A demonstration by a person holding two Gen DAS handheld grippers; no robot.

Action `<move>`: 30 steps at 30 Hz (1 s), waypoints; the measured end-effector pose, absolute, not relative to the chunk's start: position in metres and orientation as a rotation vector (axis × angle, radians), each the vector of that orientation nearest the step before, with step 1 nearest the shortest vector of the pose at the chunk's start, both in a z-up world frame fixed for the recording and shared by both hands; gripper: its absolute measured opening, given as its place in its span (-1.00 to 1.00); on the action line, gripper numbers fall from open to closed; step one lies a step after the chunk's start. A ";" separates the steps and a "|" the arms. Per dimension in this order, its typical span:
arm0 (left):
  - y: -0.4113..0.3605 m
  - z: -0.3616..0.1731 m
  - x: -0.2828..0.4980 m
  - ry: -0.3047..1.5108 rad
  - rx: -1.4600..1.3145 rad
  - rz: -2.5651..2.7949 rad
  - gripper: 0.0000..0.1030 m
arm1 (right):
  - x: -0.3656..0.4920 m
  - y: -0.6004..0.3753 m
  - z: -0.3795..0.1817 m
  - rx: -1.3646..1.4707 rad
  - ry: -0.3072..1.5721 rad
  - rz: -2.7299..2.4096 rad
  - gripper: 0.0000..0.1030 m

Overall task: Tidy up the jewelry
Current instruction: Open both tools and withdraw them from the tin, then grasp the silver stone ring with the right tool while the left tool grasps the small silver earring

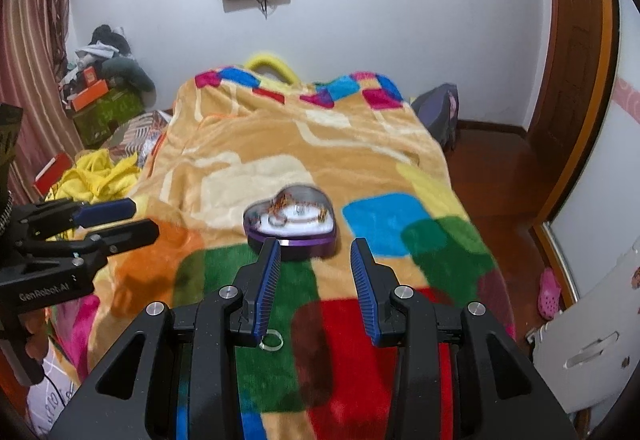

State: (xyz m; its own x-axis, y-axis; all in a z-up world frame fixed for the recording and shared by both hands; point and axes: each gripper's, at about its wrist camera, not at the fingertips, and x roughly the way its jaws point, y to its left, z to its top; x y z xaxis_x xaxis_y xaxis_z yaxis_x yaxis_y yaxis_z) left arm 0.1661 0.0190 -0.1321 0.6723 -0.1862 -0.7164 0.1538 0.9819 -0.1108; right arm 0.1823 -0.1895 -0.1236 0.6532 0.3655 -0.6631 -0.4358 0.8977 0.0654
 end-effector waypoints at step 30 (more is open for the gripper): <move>-0.007 -0.195 0.153 0.979 -0.065 -0.301 -0.27 | 0.171 -0.165 -0.202 -0.141 0.930 0.588 -0.61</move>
